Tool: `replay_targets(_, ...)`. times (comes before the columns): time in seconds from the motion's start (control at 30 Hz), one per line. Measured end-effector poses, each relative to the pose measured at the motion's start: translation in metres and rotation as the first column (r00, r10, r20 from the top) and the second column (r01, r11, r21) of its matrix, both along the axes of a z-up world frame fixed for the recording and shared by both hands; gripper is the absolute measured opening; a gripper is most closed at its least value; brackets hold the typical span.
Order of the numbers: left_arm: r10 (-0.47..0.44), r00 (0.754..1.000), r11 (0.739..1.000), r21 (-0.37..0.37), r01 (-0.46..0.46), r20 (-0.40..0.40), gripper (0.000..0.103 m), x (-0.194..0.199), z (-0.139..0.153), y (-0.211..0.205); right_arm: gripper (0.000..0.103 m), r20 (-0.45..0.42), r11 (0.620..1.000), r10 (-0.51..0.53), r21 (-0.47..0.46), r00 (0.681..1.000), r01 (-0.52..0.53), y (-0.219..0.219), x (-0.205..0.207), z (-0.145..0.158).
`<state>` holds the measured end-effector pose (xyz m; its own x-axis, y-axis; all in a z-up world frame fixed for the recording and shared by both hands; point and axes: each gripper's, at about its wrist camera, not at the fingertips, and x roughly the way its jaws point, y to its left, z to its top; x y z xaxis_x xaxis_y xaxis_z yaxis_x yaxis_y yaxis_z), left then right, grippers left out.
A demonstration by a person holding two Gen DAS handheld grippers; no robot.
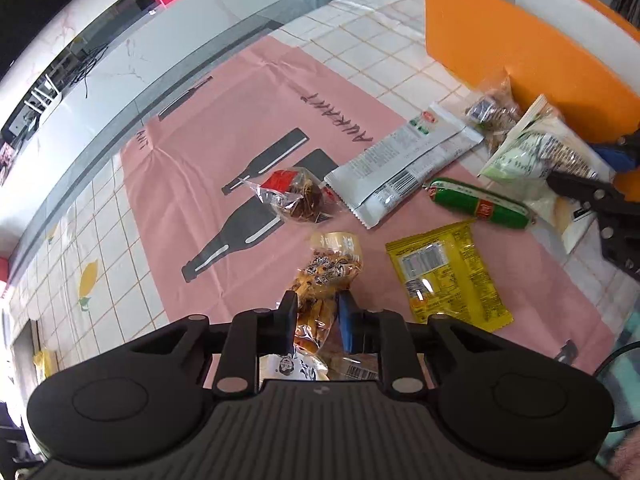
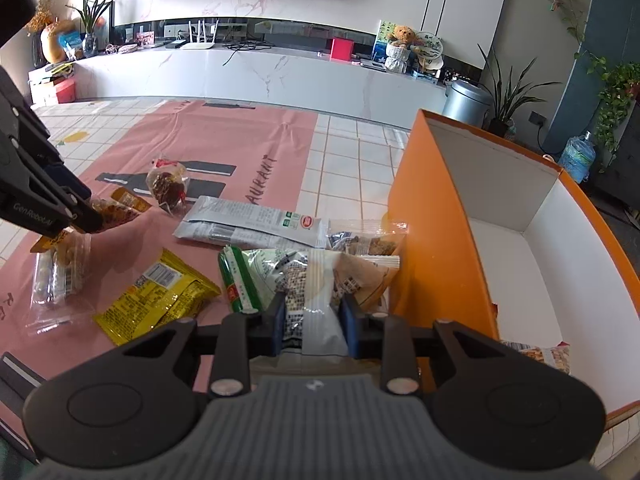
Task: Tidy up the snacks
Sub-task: 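Grasp the white snack bag with the right tool while the left tool grasps the orange nut pack, then carry both packs over the orange box and release them inside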
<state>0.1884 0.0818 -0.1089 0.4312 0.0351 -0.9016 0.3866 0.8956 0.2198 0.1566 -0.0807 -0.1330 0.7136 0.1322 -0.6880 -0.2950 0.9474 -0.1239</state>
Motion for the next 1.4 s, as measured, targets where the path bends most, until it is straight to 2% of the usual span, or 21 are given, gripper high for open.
replay_targets(0.17,0.074,0.997,0.985,-0.157,-0.076,-0.016,0.023,-0.011,0.024,0.008,0.026,-0.002,0.997,0.006,0.078,1.000,-0.005,-0.002,-0.004,0.015)
replay_targets(0.23,0.104,0.993,0.960,-0.253,-0.115,-0.058,0.022,-0.015,0.028,0.009,0.026,-0.020,0.991,0.014,0.136,1.000,-0.011,-0.004,-0.005,0.021)
replay_targets(0.3,0.129,0.986,0.925,-0.346,-0.157,-0.103,0.022,-0.022,0.028,0.011,0.026,-0.060,0.978,0.026,0.211,0.998,-0.013,-0.006,-0.006,0.025)
replay_targets(0.37,0.163,0.975,0.881,-0.423,-0.212,-0.151,0.014,-0.030,0.026,0.013,0.026,-0.116,0.961,0.039,0.275,0.992,-0.006,-0.007,-0.007,0.023)
replay_targets(0.43,0.198,0.963,0.846,-0.464,-0.262,-0.182,0.014,-0.038,0.020,0.015,0.026,-0.175,0.949,0.054,0.314,0.983,0.004,-0.008,-0.009,0.017)
replay_targets(0.5,0.227,0.954,0.823,-0.485,-0.296,-0.196,0.014,-0.044,0.015,0.018,0.026,-0.222,0.943,0.058,0.332,0.973,0.019,-0.006,-0.012,0.009)
replay_targets(0.6,0.250,0.945,0.810,-0.489,-0.323,-0.210,0.014,-0.049,0.008,0.020,0.026,-0.280,0.937,0.068,0.347,0.958,0.035,-0.002,-0.015,-0.005)
replay_targets(0.7,0.268,0.940,0.786,-0.516,-0.340,-0.211,0.015,-0.052,0.005,0.025,0.026,-0.292,0.929,0.072,0.368,0.954,0.043,-0.002,-0.015,-0.008)
replay_targets(0.77,0.285,0.935,0.781,-0.514,-0.355,-0.212,0.021,-0.052,0.001,0.026,0.025,-0.302,0.926,0.073,0.375,0.951,0.048,-0.002,-0.014,-0.011)
replay_targets(0.87,0.286,0.937,0.797,-0.494,-0.349,-0.200,0.034,-0.054,-0.004,0.021,0.025,-0.300,0.929,0.079,0.368,0.951,0.039,-0.001,-0.013,-0.012)
replay_targets(0.9,0.279,0.940,0.802,-0.491,-0.340,-0.195,0.035,-0.054,-0.006,0.019,0.025,-0.297,0.930,0.081,0.366,0.952,0.035,-0.001,-0.014,-0.012)
replay_targets(1.13,0.259,0.950,0.841,-0.442,-0.312,-0.176,0.035,-0.052,-0.022,0.007,0.025,-0.284,0.931,0.098,0.364,0.954,0.013,-0.001,-0.014,-0.012)
replay_targets(1.2,0.260,0.952,0.853,-0.424,-0.303,-0.159,0.030,-0.053,-0.023,0.005,0.025,-0.284,0.931,0.100,0.365,0.954,0.011,-0.002,-0.014,-0.012)
replay_targets(1.4,0.292,0.945,0.836,-0.440,-0.328,-0.149,0.028,-0.057,-0.021,0.006,0.025,-0.280,0.934,0.099,0.357,0.955,0.008,0.000,-0.014,-0.012)
